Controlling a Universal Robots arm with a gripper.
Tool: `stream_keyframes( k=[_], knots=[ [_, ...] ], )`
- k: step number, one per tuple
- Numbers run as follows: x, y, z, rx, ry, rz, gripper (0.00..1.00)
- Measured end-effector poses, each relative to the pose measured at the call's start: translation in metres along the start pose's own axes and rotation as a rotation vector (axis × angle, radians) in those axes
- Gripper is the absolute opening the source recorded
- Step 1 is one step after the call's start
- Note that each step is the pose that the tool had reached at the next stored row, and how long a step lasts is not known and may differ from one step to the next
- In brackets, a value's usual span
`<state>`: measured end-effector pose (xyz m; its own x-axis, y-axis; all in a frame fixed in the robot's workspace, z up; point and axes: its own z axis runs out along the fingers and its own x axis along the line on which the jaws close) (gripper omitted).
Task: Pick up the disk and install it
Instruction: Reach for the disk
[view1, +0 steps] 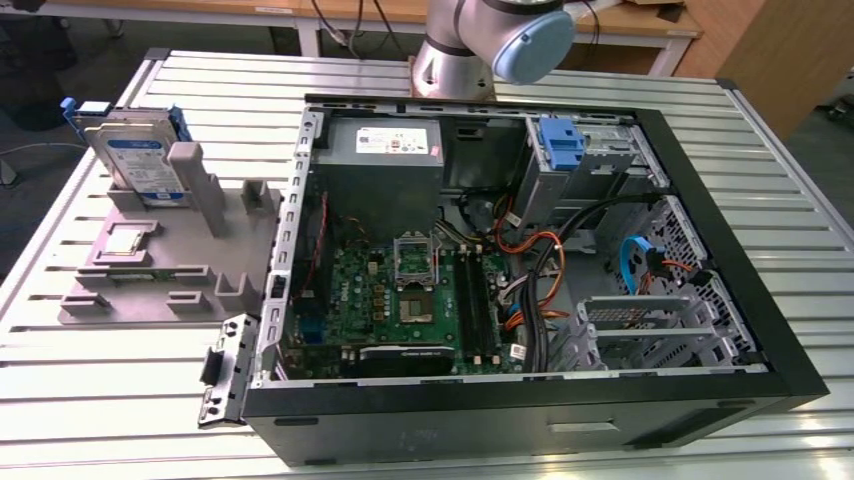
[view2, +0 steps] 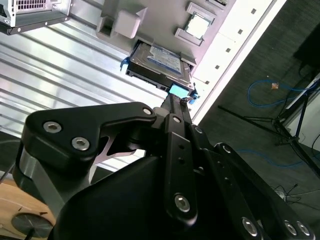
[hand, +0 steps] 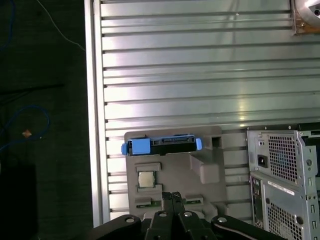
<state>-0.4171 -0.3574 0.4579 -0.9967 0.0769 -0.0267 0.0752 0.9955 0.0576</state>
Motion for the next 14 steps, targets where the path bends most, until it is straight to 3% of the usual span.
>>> stream_keyframes(
  k=[7, 14],
  knots=[
    [-0.008, 0.0008, 0.0103, -0.0002, 0.0002, -0.003, 0.11],
    [-0.0082, 0.0007, 0.0116, -0.0004, 0.0001, -0.003, 0.11]
  ],
)
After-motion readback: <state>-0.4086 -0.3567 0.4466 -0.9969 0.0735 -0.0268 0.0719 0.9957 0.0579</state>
